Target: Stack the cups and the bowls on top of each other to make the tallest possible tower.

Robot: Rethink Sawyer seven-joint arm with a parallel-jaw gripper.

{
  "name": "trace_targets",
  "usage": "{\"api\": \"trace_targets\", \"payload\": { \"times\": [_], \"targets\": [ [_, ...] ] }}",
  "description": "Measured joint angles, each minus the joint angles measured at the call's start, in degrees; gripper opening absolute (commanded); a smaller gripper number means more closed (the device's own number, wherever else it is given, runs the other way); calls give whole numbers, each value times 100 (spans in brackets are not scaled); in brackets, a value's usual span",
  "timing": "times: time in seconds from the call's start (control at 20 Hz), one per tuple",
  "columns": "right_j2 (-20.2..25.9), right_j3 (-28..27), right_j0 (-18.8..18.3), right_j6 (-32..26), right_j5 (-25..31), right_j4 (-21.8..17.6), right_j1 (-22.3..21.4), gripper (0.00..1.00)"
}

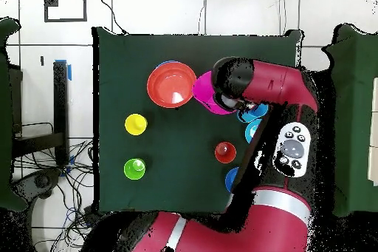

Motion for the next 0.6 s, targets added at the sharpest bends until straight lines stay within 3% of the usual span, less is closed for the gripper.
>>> {"api": "trace_targets", "payload": {
  "times": [0.6],
  "targets": [
    [-99,130,-50,0,0,326,-164,0]
  ]
}}
